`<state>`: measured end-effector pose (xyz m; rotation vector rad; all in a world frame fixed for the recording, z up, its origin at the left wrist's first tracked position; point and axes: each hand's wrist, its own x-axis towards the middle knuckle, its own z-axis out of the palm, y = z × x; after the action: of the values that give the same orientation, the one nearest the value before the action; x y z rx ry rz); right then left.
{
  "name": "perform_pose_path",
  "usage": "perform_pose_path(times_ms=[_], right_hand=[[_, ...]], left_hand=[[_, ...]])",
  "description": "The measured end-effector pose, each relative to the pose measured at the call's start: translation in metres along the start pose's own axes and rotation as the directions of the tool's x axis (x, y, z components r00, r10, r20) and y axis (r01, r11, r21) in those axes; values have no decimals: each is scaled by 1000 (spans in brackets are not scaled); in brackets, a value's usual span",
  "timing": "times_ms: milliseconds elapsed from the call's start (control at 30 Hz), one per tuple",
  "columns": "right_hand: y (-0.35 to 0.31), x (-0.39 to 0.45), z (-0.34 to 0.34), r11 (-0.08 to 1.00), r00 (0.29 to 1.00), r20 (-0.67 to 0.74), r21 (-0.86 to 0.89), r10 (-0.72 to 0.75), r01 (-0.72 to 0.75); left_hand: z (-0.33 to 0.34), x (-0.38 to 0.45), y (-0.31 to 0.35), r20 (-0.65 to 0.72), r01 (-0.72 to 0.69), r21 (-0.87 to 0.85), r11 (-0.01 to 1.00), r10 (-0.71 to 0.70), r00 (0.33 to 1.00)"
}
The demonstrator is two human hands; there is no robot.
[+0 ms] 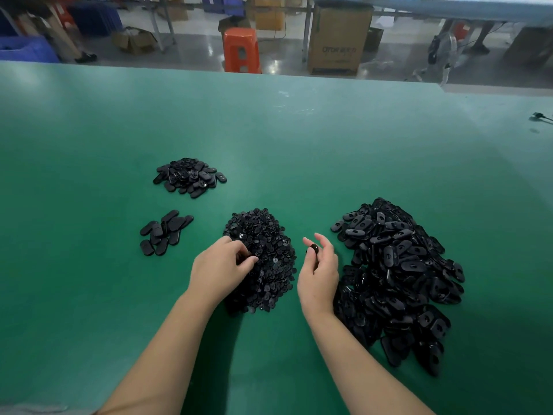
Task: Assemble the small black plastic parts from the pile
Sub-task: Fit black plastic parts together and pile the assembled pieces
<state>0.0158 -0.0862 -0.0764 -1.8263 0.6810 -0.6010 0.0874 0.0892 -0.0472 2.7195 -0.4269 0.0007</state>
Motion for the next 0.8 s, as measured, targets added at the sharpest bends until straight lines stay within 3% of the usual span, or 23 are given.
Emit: perform_pose_path(times_ms=[267, 800], right_hand=[[2, 2, -1, 1000, 1000, 15, -28, -15, 15], [-2, 0, -2, 1000, 999, 28, -18, 18, -17]], left_hand=[[4, 0, 3, 56, 30, 43, 999, -32, 998], [1, 2, 11, 23, -20, 49, 999, 19, 1000]])
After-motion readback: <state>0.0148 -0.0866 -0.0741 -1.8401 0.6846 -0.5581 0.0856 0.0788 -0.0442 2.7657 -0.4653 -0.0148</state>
